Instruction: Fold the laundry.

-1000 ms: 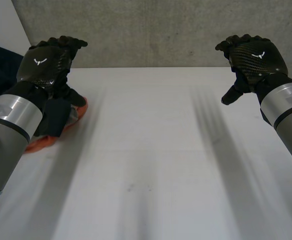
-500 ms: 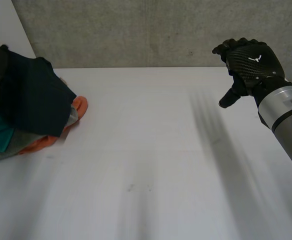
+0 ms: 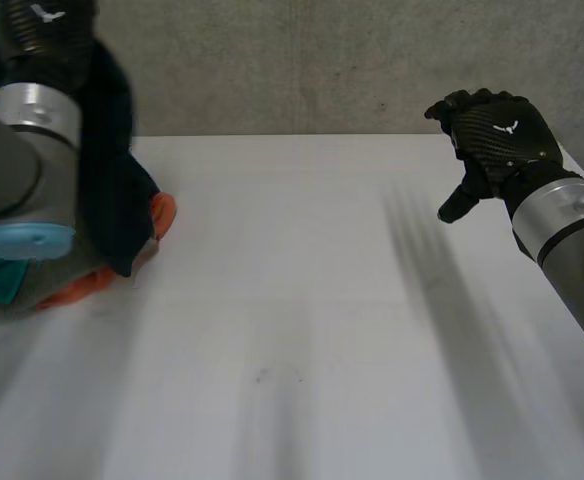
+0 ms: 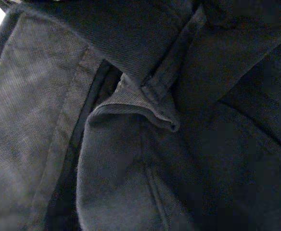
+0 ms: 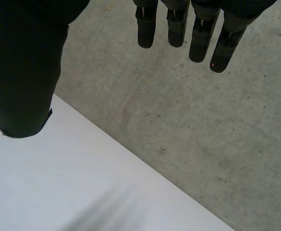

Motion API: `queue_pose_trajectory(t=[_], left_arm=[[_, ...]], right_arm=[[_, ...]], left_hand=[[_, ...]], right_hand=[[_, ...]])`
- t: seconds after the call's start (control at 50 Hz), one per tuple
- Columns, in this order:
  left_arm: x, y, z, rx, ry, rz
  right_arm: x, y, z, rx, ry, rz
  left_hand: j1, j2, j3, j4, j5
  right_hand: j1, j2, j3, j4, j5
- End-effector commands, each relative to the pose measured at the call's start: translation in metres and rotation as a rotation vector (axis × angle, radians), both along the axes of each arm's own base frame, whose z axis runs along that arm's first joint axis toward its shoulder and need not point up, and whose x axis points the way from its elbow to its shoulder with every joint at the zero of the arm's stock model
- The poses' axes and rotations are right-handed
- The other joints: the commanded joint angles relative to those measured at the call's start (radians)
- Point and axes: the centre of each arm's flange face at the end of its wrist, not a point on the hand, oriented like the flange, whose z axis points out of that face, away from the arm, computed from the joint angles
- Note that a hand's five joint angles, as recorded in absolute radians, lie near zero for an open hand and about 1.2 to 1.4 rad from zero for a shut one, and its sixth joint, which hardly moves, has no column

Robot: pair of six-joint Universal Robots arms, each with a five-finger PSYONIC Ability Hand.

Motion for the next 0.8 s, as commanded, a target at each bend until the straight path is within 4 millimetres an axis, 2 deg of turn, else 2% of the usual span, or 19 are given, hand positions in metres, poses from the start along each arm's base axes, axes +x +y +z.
queue_pose_trajectory(t=[0.02, 0.1, 0.16, 0.18, 0.2, 0.26, 0.32, 0.38, 0.4, 0.42, 0.48, 0.5, 0.6, 0.64, 0.7, 0.72, 0.76, 0.78, 0.8], left_arm=[[-0.098, 0.074, -0.045, 0.183, 0.103, -0.356], [-0.130, 0.103, -0.079, 0.307, 0.158, -0.490], [-0.142, 0.114, -0.098, 0.382, 0.205, -0.547], [-0.147, 0.118, -0.105, 0.416, 0.230, -0.572], [-0.148, 0.119, -0.108, 0.431, 0.238, -0.580], [-0.149, 0.122, -0.115, 0.469, 0.237, -0.596], [-0.148, 0.124, -0.110, 0.472, 0.231, -0.602], [-0.142, 0.127, -0.095, 0.461, 0.236, -0.598], [-0.139, 0.127, -0.087, 0.452, 0.239, -0.595], [-0.131, 0.127, -0.072, 0.438, 0.247, -0.585], [-0.111, 0.120, -0.054, 0.429, 0.256, -0.538], [-0.094, 0.112, -0.046, 0.428, 0.263, -0.494], [-0.046, 0.093, -0.025, 0.396, 0.281, -0.376], [-0.034, 0.085, -0.027, 0.395, 0.269, -0.346], [-0.013, 0.063, -0.040, 0.412, 0.202, -0.287], [-0.007, 0.054, -0.051, 0.426, 0.140, -0.277], [-0.001, 0.042, -0.065, 0.449, 0.083, -0.264], [0.002, 0.034, -0.082, 0.480, 0.019, -0.261], [0.004, 0.030, -0.091, 0.494, -0.012, -0.260]], right_arm=[[-0.005, -0.006, 0.006, -0.021, -0.005, -0.025], [-0.017, -0.017, 0.010, -0.033, -0.008, -0.066], [-0.023, -0.022, 0.013, -0.040, -0.010, -0.083], [-0.027, -0.025, 0.014, -0.042, -0.010, -0.094], [-0.027, -0.026, 0.012, -0.037, -0.009, -0.097], [-0.027, -0.028, 0.010, -0.027, -0.002, -0.097], [-0.027, -0.031, 0.003, -0.011, 0.013, -0.097], [-0.024, -0.031, -0.004, 0.016, 0.054, -0.090], [-0.024, -0.030, -0.004, 0.020, 0.067, -0.086], [-0.024, -0.029, -0.006, 0.036, 0.093, -0.085], [-0.024, -0.025, -0.007, 0.056, 0.134, -0.078], [-0.025, -0.023, -0.009, 0.070, 0.164, -0.073], [-0.016, -0.006, -0.017, 0.120, 0.241, -0.018], [-0.005, 0.008, -0.020, 0.135, 0.249, 0.032], [0.009, 0.024, -0.028, 0.151, 0.263, 0.091], [0.021, 0.039, -0.035, 0.166, 0.276, 0.140], [0.029, 0.051, -0.040, 0.175, 0.286, 0.175], [0.038, 0.063, -0.048, 0.183, 0.294, 0.214], [0.042, 0.067, -0.053, 0.184, 0.299, 0.228]], left_hand=[[0.289, 0.205, 0.214, 0.204, 0.280], [0.289, 0.205, 0.214, 0.204, 0.280], [0.289, 0.205, 0.214, 0.204, 0.280], [0.196, 0.112, 0.122, 0.111, 0.187], [-0.046, -0.130, -0.120, -0.131, -0.055], [-0.933, -1.017, -1.007, -1.018, -0.942], [-0.923, -1.007, -0.998, -1.008, -0.932], [-0.926, -1.011, -1.001, -1.011, -0.935], [-0.923, -1.008, -0.998, -1.008, -0.932], [-0.923, -1.008, -0.998, -1.008, -0.932], [-0.920, -1.005, -0.995, -1.005, -0.929], [-0.917, -1.002, -0.992, -1.003, -0.927], [-0.911, -0.996, -0.986, -0.997, -0.921], [-0.908, -0.993, -0.983, -0.994, -0.918], [-0.906, -0.990, -0.980, -0.991, -0.915], [-0.906, -0.990, -0.980, -0.991, -0.915], [-0.906, -0.990, -0.980, -0.991, -0.915], [-0.903, -0.987, -0.977, -0.988, -0.912], [-0.900, -0.984, -0.974, -0.985, -0.909]], right_hand=[[-0.034, -0.047, -0.039, -0.062, -0.062], [-0.034, -0.047, -0.039, -0.062, -0.062], [-0.034, -0.047, -0.039, -0.062, -0.062], [-0.034, -0.047, -0.039, -0.062, -0.062], [-0.034, -0.047, -0.039, -0.062, -0.062], [-0.034, -0.047, -0.039, -0.062, -0.062], [-0.034, -0.047, -0.039, -0.062, -0.062], [-0.034, -0.047, -0.039, -0.062, -0.062], [-0.034, -0.047, -0.039, -0.062, -0.062], [-0.034, -0.047, -0.039, -0.062, -0.062], [-0.034, -0.047, -0.039, -0.062, -0.062], [-0.034, -0.047, -0.039, -0.062, -0.062], [-0.034, -0.047, -0.039, -0.062, -0.062], [-0.034, -0.047, -0.039, -0.062, -0.062], [-0.034, -0.047, -0.039, -0.062, -0.062], [-0.034, -0.047, -0.039, -0.062, -0.062], [-0.034, -0.047, -0.039, -0.062, -0.062], [-0.034, -0.047, -0.039, -0.062, -0.062], [-0.034, -0.047, -0.039, -0.062, -0.062]])
